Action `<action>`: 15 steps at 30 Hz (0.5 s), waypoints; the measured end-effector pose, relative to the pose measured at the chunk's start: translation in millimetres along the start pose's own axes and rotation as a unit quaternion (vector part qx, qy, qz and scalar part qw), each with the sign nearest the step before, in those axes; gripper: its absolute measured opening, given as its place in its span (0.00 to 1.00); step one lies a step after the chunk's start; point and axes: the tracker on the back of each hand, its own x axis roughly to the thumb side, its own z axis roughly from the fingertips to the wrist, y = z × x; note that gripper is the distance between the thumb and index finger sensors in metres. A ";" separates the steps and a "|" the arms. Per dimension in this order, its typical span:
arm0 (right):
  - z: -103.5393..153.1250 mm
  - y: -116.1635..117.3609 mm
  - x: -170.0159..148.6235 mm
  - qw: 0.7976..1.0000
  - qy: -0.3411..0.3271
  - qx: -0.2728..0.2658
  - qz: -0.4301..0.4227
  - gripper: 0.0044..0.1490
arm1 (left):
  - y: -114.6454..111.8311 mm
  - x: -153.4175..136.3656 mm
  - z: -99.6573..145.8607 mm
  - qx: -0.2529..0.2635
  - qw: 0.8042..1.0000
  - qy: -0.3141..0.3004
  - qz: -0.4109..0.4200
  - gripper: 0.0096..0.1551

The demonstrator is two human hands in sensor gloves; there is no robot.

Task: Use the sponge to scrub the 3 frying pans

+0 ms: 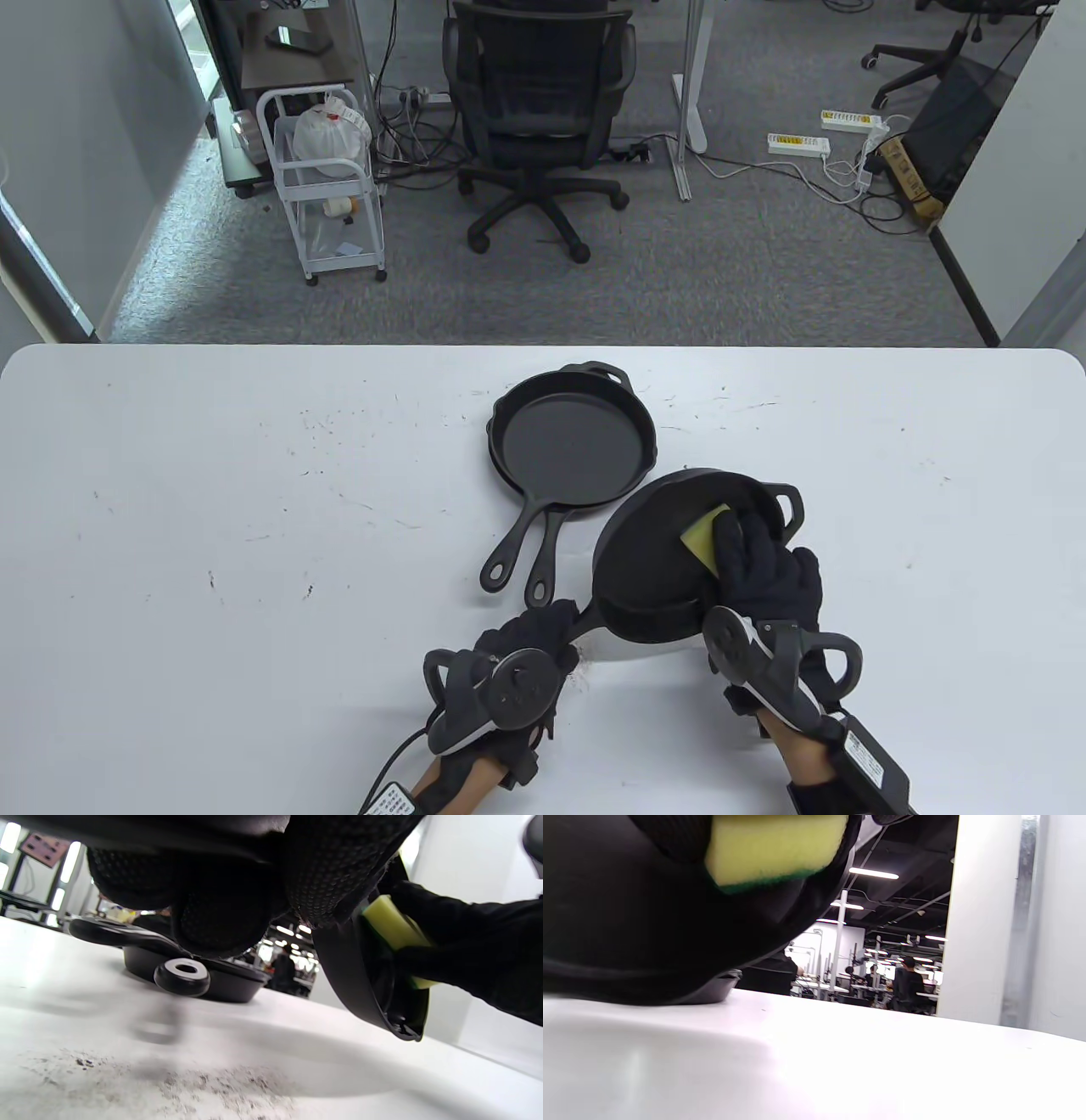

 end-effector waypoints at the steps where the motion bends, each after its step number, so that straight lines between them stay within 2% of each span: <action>1: 1.4 -1.7 0.6 1.000 -0.004 -0.008 -0.007 0.53 | 2.1 -2.2 0.3 0.013 1.000 0.006 -0.003 0.36; 3: 5.6 -9.1 0.4 0.999 -0.009 -0.042 -0.028 0.52 | 10.4 -10.2 1.2 0.058 0.998 0.034 -0.014 0.38; 7: 9.7 -17.6 -3.4 0.996 0.008 -0.074 -0.058 0.51 | 22.8 -32.6 1.6 0.096 0.990 0.106 -0.010 0.42; 8: 10.0 -17.8 -4.1 0.995 0.008 -0.071 -0.069 0.52 | 25.0 -40.1 2.8 0.097 0.987 0.131 0.006 0.41; 11: 10.6 -15.8 -1.2 0.996 -0.006 -0.052 -0.068 0.52 | 26.3 -53.7 2.9 0.090 0.981 0.156 0.070 0.36; 15: 12.9 -9.3 9.1 0.997 -0.048 -0.030 -0.059 0.52 | 19.1 -66.8 1.4 0.046 0.961 0.170 0.214 0.34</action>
